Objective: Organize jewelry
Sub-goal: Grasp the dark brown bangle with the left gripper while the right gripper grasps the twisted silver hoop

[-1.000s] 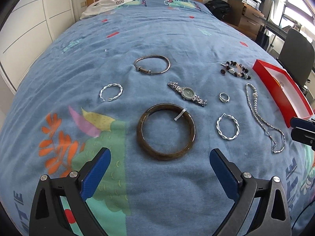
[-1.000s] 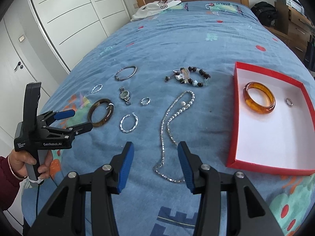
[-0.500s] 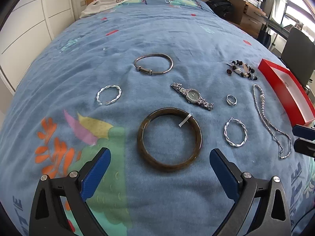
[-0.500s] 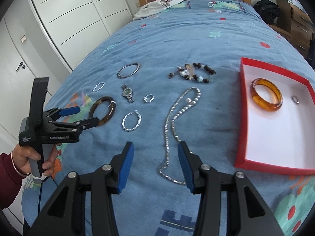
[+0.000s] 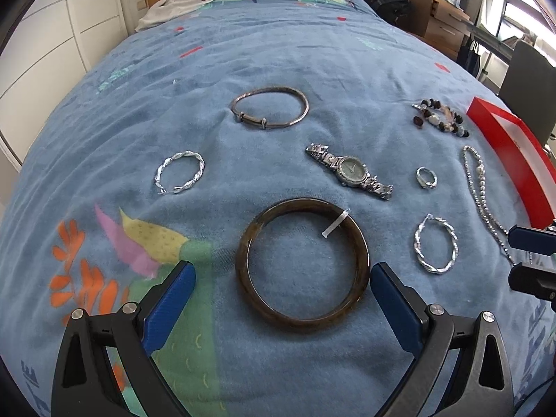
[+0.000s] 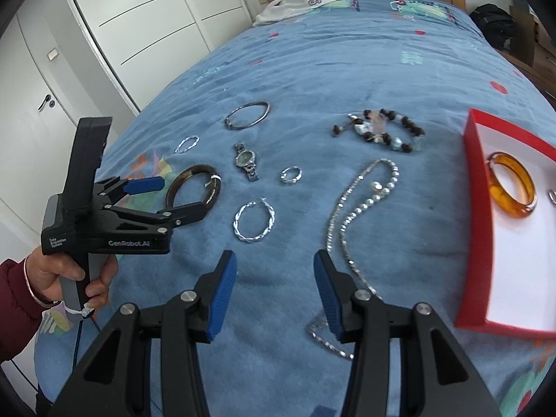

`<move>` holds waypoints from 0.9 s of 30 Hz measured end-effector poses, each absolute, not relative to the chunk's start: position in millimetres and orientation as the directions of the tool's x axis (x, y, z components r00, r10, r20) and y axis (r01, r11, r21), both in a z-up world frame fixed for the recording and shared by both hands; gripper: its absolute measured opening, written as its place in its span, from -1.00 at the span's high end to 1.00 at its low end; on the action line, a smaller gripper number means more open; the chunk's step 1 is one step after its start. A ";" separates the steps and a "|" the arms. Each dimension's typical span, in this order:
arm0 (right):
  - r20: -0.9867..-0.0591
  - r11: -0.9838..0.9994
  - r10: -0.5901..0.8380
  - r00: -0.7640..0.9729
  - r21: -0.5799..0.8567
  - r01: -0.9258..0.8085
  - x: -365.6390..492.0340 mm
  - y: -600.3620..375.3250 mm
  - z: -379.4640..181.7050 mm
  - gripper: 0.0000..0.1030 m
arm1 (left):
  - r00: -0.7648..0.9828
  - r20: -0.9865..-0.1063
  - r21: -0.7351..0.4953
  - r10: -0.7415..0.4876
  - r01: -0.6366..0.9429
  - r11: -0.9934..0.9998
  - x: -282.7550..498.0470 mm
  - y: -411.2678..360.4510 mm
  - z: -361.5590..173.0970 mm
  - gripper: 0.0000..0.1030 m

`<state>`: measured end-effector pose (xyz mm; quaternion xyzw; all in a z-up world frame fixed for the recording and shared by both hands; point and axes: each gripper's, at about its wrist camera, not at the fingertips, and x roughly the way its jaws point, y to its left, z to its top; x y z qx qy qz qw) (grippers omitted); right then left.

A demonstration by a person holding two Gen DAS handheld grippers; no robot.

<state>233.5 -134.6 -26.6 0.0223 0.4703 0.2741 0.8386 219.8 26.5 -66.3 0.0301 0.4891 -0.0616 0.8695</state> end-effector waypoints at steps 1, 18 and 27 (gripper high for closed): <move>-0.777 0.845 0.484 0.402 0.296 -0.445 235.3 -132.0 -28.3 0.13 | 0.515 -0.854 -0.007 -0.078 0.138 0.990 220.8 26.6 -67.7 -0.93; -0.806 0.821 0.471 0.359 0.252 -0.512 266.7 -77.7 -55.2 0.13 | 0.539 -0.831 -0.089 -0.137 0.113 0.990 218.3 53.5 -66.5 -0.38; -0.826 0.843 0.418 0.379 0.196 -0.501 270.9 -66.8 -60.7 0.19 | 0.551 -0.821 -0.105 -0.151 0.114 0.988 218.1 54.4 -72.5 -0.38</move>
